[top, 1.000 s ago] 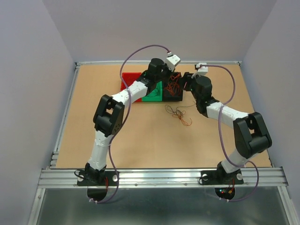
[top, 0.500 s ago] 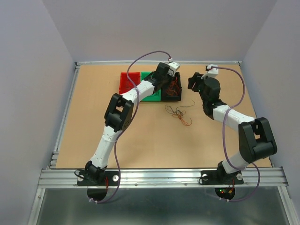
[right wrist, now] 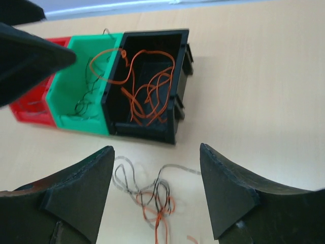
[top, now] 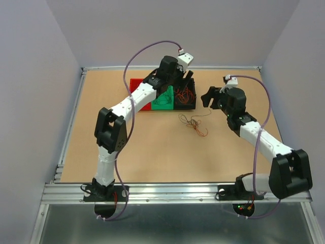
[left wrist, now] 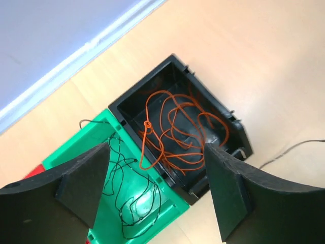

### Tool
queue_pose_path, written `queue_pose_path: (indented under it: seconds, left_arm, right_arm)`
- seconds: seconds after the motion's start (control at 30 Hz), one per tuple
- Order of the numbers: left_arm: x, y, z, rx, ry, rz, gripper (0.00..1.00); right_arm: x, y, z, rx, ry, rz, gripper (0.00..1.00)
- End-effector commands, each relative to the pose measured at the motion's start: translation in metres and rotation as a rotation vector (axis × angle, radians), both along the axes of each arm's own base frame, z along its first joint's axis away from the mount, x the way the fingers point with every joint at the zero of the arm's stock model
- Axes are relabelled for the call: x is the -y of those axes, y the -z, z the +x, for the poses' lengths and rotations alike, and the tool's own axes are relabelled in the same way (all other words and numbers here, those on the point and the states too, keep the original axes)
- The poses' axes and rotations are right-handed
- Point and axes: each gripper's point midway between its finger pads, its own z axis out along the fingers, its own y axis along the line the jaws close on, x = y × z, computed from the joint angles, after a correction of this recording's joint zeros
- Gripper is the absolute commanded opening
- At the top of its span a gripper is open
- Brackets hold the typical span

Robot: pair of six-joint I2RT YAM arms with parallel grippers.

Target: Untangle the cables

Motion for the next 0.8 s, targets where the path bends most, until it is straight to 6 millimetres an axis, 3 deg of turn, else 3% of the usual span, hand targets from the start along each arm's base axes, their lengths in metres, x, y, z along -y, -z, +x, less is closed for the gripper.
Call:
queue_pose_path:
  seconds: [0.0,0.03,0.07,0.13,0.2,0.23,0.37,0.47,0.53,0.63,0.77]
  left_arm:
    - [-0.007,-0.019,-0.050,0.003,0.119,-0.014,0.89]
    - [-0.007,-0.018,-0.059,0.003,0.152,-0.026,0.89]
    - [-0.011,-0.031,-0.068,0.027,0.167,-0.044,0.89]
    - [-0.015,-0.013,-0.080,0.026,0.189,-0.048,0.89]
    - [-0.016,-0.017,-0.093,0.040,0.227,-0.077,0.89]
    - [-0.011,-0.009,-0.108,0.023,0.298,-0.094,0.87]
    - [-0.006,0.007,-0.138,0.021,0.408,-0.099,0.85]
    - [-0.006,0.024,-0.149,0.040,0.435,-0.063,0.83]
    - [-0.003,0.030,-0.154,0.055,0.451,-0.056,0.82]
    - [0.001,0.053,-0.163,0.045,0.479,-0.031,0.83]
    - [0.008,0.074,-0.161,0.046,0.464,0.029,0.83]
  right_arm:
    - [-0.001,0.013,-0.041,-0.061,-0.045,0.043,0.73]
    - [-0.001,0.017,-0.048,-0.070,-0.052,0.049,0.73]
    - [-0.002,0.019,-0.053,-0.076,-0.060,0.051,0.73]
    - [-0.004,0.033,-0.064,-0.110,-0.076,0.049,0.73]
    - [-0.004,0.046,-0.069,-0.149,-0.076,0.040,0.68]
    - [-0.005,0.056,-0.071,-0.181,-0.087,0.028,0.63]
    - [-0.016,0.083,-0.078,-0.260,-0.151,0.001,0.55]
    - [-0.025,0.095,-0.080,-0.296,-0.188,-0.008,0.42]
    - [-0.035,0.100,-0.083,-0.308,-0.224,-0.022,0.41]
    - [-0.048,0.110,-0.088,-0.337,-0.259,-0.062,0.55]
    - [-0.055,0.120,-0.093,-0.371,-0.253,-0.115,0.58]
